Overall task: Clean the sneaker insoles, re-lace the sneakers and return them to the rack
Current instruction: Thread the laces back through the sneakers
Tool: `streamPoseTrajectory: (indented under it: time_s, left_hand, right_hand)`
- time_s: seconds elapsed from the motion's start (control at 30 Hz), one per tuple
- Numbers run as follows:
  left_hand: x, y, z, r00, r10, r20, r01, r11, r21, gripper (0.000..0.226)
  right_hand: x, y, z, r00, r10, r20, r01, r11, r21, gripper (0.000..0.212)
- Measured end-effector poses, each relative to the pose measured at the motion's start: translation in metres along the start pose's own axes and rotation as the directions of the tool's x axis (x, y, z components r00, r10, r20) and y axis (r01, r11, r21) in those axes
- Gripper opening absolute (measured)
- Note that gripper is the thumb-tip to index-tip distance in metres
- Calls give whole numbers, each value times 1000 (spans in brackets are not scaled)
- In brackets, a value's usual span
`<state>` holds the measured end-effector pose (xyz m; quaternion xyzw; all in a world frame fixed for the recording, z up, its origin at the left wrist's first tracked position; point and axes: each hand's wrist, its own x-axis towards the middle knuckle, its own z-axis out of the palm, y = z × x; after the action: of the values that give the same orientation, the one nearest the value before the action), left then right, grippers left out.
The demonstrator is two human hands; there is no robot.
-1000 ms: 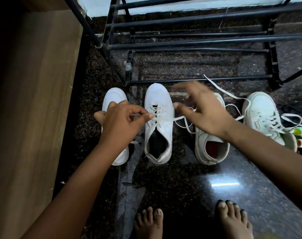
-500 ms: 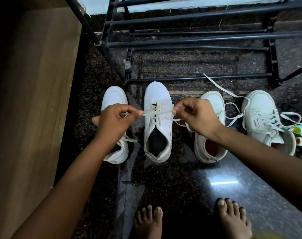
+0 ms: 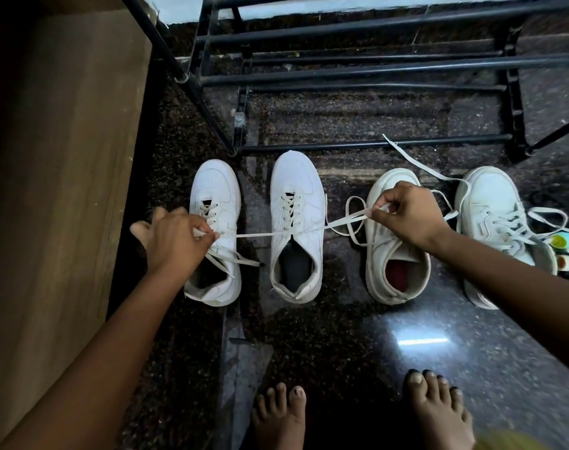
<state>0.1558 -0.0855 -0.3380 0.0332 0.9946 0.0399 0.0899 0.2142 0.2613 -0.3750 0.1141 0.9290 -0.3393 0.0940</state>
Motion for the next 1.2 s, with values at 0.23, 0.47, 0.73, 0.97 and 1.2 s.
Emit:
streamPoseTrajectory:
  time_s: [0.23, 0.47, 0.73, 0.97, 1.2]
  left_hand:
    - [-2, -1, 17, 999, -7, 40, 3, 993, 120, 10]
    - [-9, 24, 26, 983, 182, -2, -178, 964, 200, 30]
    - [-8, 84, 37, 915, 392, 98, -398, 916, 56, 31]
    - [-8, 79, 31, 918, 388, 76, -393, 917, 70, 16]
    - [-5, 77, 33, 908, 385, 167, -412, 895, 174, 16]
  right_hand:
    - [-4, 8, 0, 994, 108, -5, -102, 924, -370, 13]
    - [-6, -26, 16, 991, -111, 74, 132, 894, -427, 41]
    - [-12, -56, 62, 943, -125, 307, 146, 988, -44, 39]
    - [-13, -50, 64, 956, -197, 219, 201, 980, 4, 6]
    - [-4, -49, 55, 962, -163, 221, 213, 951, -223, 9]
